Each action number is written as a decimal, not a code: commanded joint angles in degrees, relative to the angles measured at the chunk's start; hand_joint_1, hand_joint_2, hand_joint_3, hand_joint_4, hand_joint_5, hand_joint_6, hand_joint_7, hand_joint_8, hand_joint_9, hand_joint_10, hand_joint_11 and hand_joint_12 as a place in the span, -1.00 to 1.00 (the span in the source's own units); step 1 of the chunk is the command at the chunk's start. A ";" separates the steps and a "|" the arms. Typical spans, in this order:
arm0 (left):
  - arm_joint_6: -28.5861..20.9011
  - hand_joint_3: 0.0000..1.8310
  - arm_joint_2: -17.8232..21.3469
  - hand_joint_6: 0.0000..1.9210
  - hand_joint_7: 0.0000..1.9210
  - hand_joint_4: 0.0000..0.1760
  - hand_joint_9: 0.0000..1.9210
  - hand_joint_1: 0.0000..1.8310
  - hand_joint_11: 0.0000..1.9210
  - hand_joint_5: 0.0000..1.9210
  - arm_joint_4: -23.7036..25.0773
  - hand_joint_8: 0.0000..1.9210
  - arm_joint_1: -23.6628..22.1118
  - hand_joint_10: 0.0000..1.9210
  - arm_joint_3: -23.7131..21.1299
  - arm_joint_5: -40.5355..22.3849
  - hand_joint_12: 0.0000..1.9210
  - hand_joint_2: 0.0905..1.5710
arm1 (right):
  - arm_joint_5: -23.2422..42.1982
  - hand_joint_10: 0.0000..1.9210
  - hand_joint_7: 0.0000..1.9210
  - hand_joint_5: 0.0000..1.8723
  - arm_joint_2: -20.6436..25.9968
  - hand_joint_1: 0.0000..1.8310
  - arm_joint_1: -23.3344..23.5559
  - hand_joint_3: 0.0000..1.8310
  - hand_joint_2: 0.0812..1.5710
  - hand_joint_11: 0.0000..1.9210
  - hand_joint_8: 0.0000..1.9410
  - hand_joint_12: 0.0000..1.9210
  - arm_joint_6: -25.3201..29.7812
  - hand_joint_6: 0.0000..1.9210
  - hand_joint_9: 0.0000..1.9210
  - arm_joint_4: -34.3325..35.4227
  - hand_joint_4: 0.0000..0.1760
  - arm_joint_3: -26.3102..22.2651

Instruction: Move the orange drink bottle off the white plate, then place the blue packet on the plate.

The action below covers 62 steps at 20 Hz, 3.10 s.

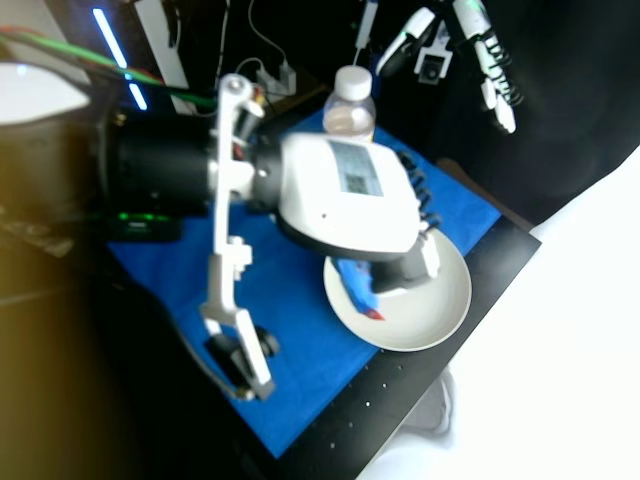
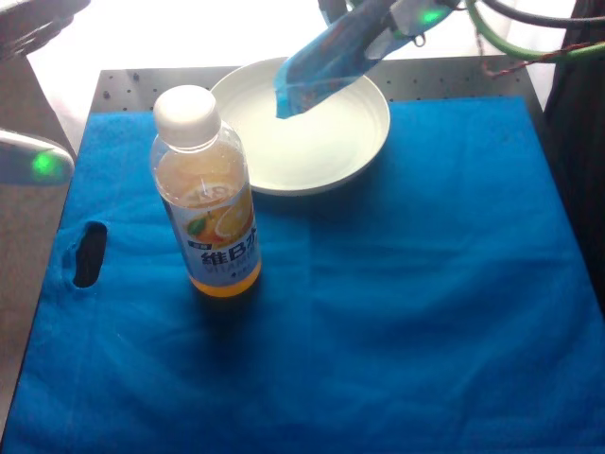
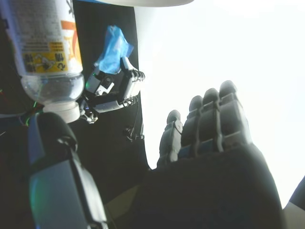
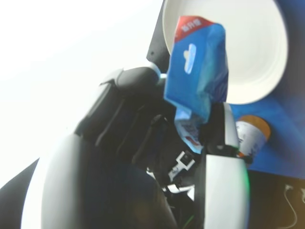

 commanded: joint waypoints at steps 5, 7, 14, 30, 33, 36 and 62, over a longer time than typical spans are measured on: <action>-1.15 -1.00 -1.44 -1.00 -1.00 1.00 -1.00 -0.20 -1.00 -1.00 -1.83 -1.00 -1.15 -1.00 0.71 -7.62 -1.00 -0.09 | -2.13 -0.55 0.02 0.04 -4.46 0.34 -1.10 -1.00 0.40 -0.24 0.14 0.32 -0.20 -0.07 0.08 2.69 -1.00 3.53; -1.16 -0.99 -1.64 -1.00 -1.00 1.00 -1.00 -0.19 -1.00 -1.00 -1.45 -1.00 -1.73 -1.00 0.78 -7.87 -1.00 -0.09 | -2.16 -0.52 0.05 0.07 -5.32 0.37 -2.15 -1.00 0.38 -0.19 0.17 0.44 -0.20 -0.21 0.17 3.64 -1.00 4.48; -1.26 -1.00 -2.01 -1.00 -1.00 1.00 -1.00 -0.18 -1.00 -1.00 -1.26 -1.00 -2.14 -1.00 0.88 -8.81 -1.00 -0.08 | -2.06 0.08 0.05 0.15 -7.75 0.48 -5.64 -1.00 0.35 -0.27 -0.09 0.19 -0.20 -0.22 0.00 5.87 -1.00 7.24; -1.56 -1.00 -2.25 -1.00 -1.00 1.00 -1.00 -0.24 -1.00 -1.00 -1.33 -1.00 -2.13 -1.00 0.79 -9.07 -1.00 -0.10 | -1.35 -0.79 -0.07 -0.39 -8.25 0.10 -7.27 -1.00 -0.02 -0.46 -0.96 0.24 -0.17 -1.00 -0.10 7.41 -1.00 8.02; -1.56 -1.00 -2.27 -1.00 -1.00 1.00 -1.00 -0.21 -1.00 -1.00 -1.33 -1.00 -2.14 -1.00 0.78 -9.06 -1.00 -0.10 | -0.89 -0.99 -0.43 -0.71 -8.26 0.01 -7.27 -1.00 -0.17 -0.66 -1.00 0.12 -0.17 -1.00 -0.30 8.07 0.21 8.04; -1.58 -1.00 -2.29 -1.00 -1.00 1.00 -1.00 -0.18 -1.00 -1.00 -1.34 -1.00 -2.13 -1.00 0.74 -8.99 -1.00 -0.10 | 0.07 -0.98 -0.85 -0.98 -8.24 -0.14 -7.27 -1.00 -0.38 -0.99 -0.98 -0.34 -0.17 -1.00 -0.82 9.29 0.98 8.10; 8.82 -0.99 7.88 -0.99 -1.00 -0.07 -1.00 -0.69 -1.00 -0.89 -11.34 -1.00 5.33 -1.00 -11.72 -34.37 -1.00 0.50 | 49.61 -1.00 -1.00 -1.00 23.38 -0.20 -20.90 -0.97 -0.25 -1.00 -1.00 -1.00 -51.31 -1.00 -1.00 91.03 1.00 -22.24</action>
